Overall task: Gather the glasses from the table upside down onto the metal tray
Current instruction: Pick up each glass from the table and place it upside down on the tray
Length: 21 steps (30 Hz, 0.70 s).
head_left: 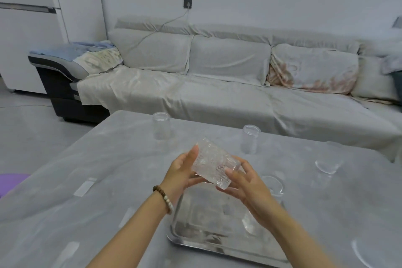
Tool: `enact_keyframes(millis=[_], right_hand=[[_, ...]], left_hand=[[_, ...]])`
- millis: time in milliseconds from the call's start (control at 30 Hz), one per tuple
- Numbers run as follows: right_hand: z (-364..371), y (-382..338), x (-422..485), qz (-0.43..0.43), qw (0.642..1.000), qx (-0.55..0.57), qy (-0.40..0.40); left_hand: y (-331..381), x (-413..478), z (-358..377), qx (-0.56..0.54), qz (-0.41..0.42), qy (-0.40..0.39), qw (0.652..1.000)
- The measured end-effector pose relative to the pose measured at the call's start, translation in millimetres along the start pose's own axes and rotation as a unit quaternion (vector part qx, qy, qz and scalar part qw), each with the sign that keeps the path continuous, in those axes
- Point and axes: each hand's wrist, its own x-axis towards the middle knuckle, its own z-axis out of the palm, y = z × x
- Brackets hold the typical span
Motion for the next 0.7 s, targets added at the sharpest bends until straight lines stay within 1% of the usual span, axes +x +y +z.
enact_keyframes(millis=[133, 233, 300, 367, 467, 533, 700], right_hand=[[-42, -12, -38, -0.007, 0.996, -0.062, 0.06], [-70, -13, -64, -0.006, 0.989, -0.109, 0.098], [-86, -9, -79, 0.002, 0.983, -0.128, 0.13], [-97, -6, -91, 0.006, 0.977, -0.147, 0.156], [-110, -5, -102, 0.011, 0.963, -0.19, 0.192], [-115, -3, -106, 0.015, 0.951, -0.229, 0.205], [-116, 10, -108, 0.006, 0.926, -0.31, 0.216]], left_hand=[[-22, -3, 29, 0.016, -0.029, -0.076, 0.997], [-46, -5, 51, 0.0, -0.065, -0.08, 0.995], [-62, -10, 68, -0.002, -0.098, -0.095, 0.991], [-74, -15, 81, 0.001, -0.114, -0.113, 0.987], [-84, -21, 94, 0.013, -0.113, -0.124, 0.986], [-89, -23, 98, 0.026, -0.097, -0.119, 0.988], [-93, -30, 106, 0.119, -0.1, -0.117, 0.981]])
